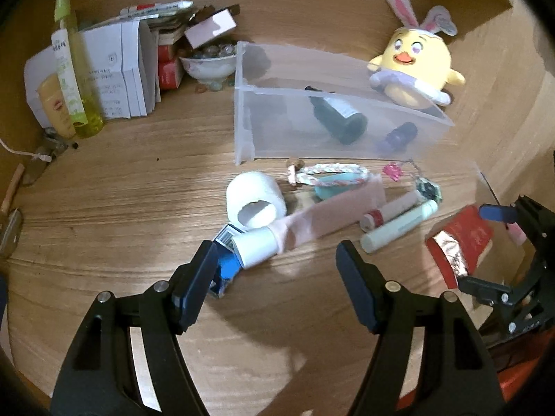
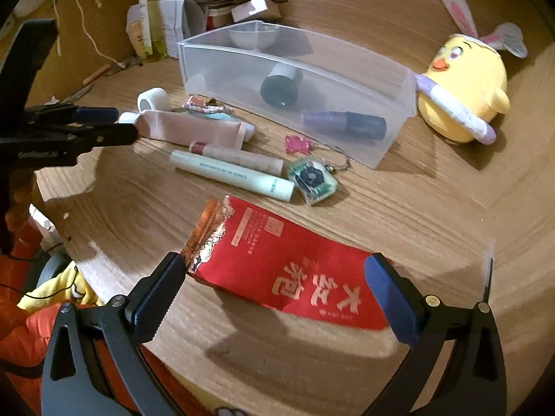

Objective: Organize objects
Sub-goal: 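Grasp the red tea packet with the right tool while the left tool grasps the pink tube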

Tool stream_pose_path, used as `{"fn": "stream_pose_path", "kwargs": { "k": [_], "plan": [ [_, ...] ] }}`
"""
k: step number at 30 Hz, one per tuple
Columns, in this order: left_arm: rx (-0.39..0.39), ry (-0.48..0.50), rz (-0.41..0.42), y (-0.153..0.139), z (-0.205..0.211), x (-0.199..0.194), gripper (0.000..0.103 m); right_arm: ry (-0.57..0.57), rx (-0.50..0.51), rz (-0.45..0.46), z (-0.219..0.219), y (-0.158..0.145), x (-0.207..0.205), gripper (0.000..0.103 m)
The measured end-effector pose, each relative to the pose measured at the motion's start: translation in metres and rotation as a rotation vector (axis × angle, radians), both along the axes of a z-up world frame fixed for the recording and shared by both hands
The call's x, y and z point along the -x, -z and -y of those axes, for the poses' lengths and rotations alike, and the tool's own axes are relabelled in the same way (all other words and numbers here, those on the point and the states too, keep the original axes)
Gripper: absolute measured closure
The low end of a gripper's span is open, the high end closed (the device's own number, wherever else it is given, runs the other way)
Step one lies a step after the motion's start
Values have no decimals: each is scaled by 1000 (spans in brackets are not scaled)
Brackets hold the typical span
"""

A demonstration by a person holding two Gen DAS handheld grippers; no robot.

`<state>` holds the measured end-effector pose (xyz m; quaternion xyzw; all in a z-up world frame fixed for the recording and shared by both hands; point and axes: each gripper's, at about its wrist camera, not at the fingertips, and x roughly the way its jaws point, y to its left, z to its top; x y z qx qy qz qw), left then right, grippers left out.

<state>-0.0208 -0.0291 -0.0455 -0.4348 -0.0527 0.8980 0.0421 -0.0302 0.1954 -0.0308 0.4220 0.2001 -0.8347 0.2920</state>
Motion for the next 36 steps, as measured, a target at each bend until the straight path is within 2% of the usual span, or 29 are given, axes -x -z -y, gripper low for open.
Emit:
{"fn": "stream_pose_path", "kwargs": {
  "k": [6,11,17,22,30,33,35,36],
  "plan": [
    [13,-21,-2,5,-2,7,35,-90,0,22,12,1,9,0],
    [31,-25,-20,5,-5,7,60,-156,-10,40,18,1,12,0],
    [-1,-8,-17,4,-2,4,68,-162,-5,41,13,0,8,0],
    [-2,7,-23,-2,-4,-10,69,-143,-50,39,19,10,14,0],
    [4,24,19,2,-6,-34,70,-172,-24,80,30,16,25,1],
    [13,46,41,2,-10,-40,70,-155,-10,77,29,18,27,3],
    [31,48,37,-1,-12,-41,70,-145,12,79,26,18,27,7],
    [34,49,32,-3,-12,-41,70,-141,27,88,25,18,29,13]
  ]
}}
